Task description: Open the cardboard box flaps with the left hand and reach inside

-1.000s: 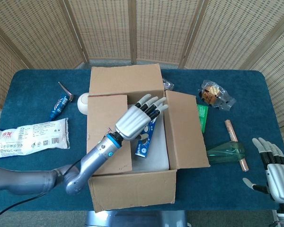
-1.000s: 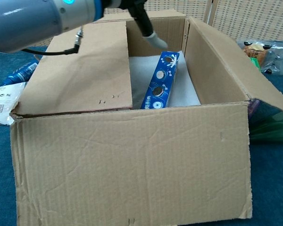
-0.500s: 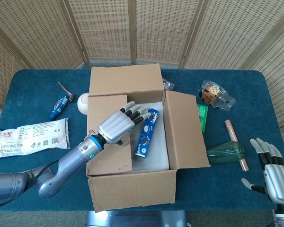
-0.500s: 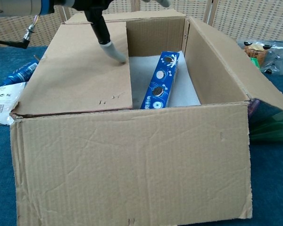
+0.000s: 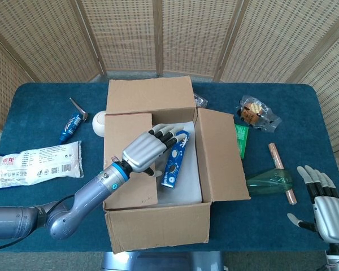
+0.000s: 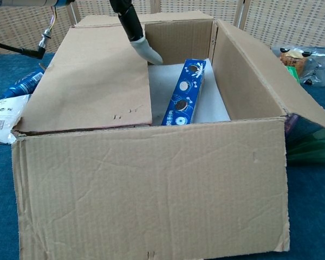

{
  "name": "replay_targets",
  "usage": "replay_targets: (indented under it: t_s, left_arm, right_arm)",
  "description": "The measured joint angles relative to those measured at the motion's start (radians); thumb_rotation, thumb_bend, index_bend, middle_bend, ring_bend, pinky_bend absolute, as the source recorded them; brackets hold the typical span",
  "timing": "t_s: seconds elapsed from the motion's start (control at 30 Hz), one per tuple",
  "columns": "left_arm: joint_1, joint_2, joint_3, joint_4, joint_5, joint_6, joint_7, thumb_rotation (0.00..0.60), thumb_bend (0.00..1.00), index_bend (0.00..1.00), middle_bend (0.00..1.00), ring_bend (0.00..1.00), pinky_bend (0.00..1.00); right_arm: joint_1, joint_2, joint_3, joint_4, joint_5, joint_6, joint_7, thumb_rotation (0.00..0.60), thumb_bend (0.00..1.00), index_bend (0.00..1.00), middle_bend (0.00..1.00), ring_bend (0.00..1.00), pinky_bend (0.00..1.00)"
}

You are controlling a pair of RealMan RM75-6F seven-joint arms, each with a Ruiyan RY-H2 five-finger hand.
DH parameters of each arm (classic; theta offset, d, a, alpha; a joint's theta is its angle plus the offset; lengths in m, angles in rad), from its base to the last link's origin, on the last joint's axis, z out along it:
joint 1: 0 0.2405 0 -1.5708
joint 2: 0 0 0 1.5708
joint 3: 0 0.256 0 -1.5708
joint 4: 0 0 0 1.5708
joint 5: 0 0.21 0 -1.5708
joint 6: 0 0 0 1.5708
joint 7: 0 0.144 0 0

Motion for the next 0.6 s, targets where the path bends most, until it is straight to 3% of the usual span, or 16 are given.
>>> replay_targets:
  t_s: [0.13, 0.23, 0.4, 0.6]
  left_arm:
    - [-0.027, -0.006, 0.009, 0.0, -0.064, -0.002, 0.032, 0.6, 0.09, 0.02, 0.0, 0.0, 0.09]
    - [-0.057, -0.022, 0.018, 0.003, -0.139, -0.003, 0.058, 0.6, 0.07, 0.1, 0.03, 0.01, 0.08]
    - [-0.111, -0.061, 0.031, 0.006, -0.24, 0.03, 0.112, 0.6, 0.0, 0.32, 0.3, 0.21, 0.2]
    - [-0.149, -0.111, 0.049, 0.015, -0.295, 0.107, 0.172, 0.6, 0.0, 0.46, 0.36, 0.25, 0.26]
  right_arm:
    - [-0.001, 0.002, -0.001, -0.001, -0.004, 0.003, 0.004, 0.6, 0.0, 0.0, 0.0, 0.0, 0.0]
    - [-0.003, 0.005, -0.001, -0.002, -0.003, 0.005, 0.01, 0.6, 0.0, 0.0, 0.0, 0.0, 0.0]
    - [-0.003, 0.007, 0.0, -0.001, -0.004, 0.006, 0.015, 0.6, 0.0, 0.0, 0.0, 0.0, 0.0]
    - [-0.005, 0.01, -0.001, -0.001, -0.009, 0.01, 0.02, 0.6, 0.0, 0.0, 0.0, 0.0, 0.0]
